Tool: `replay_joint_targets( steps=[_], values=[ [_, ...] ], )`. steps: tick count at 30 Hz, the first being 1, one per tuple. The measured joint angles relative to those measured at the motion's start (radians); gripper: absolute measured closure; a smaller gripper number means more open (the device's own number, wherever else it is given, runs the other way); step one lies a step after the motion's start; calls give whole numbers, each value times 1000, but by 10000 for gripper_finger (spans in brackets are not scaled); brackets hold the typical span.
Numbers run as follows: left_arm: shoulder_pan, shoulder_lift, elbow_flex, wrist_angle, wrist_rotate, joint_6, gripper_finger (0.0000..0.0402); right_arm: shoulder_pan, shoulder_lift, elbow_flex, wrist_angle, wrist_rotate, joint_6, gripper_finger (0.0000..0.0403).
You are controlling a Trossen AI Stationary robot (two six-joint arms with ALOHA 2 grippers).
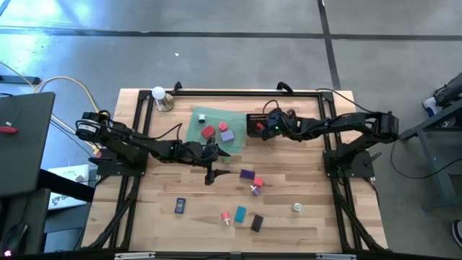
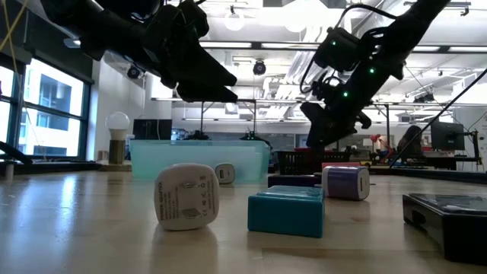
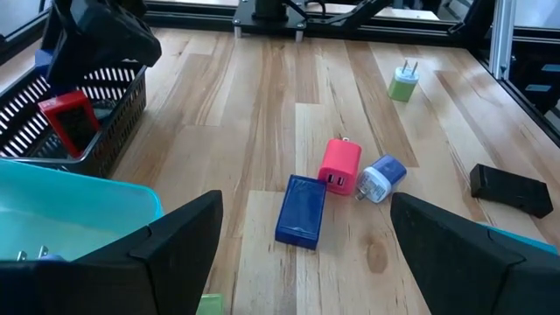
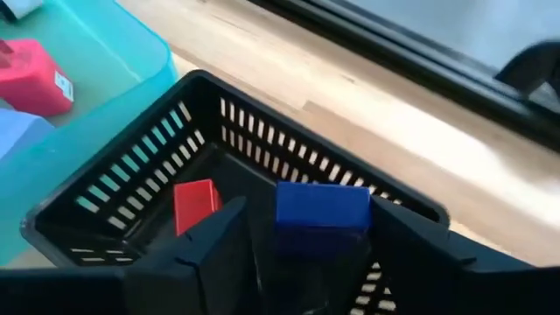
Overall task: Pick & Place Office items
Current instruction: Put the left dark blue digital timer into the black bin, then put the right green charger adapter into the green bin
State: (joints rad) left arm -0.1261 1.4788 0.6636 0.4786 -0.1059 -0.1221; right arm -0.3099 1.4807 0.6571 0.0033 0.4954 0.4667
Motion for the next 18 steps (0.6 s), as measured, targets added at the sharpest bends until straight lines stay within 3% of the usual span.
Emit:
replay_joint_targets(
  steps=[11,18],
  values=[
    [0,0,0,-11,0,-2,79,14,-114,0,45,3,-112,175],
    [13,0,0,-19,-2,-2,79,111,-219,0,49,-4,-163,175]
  ],
)
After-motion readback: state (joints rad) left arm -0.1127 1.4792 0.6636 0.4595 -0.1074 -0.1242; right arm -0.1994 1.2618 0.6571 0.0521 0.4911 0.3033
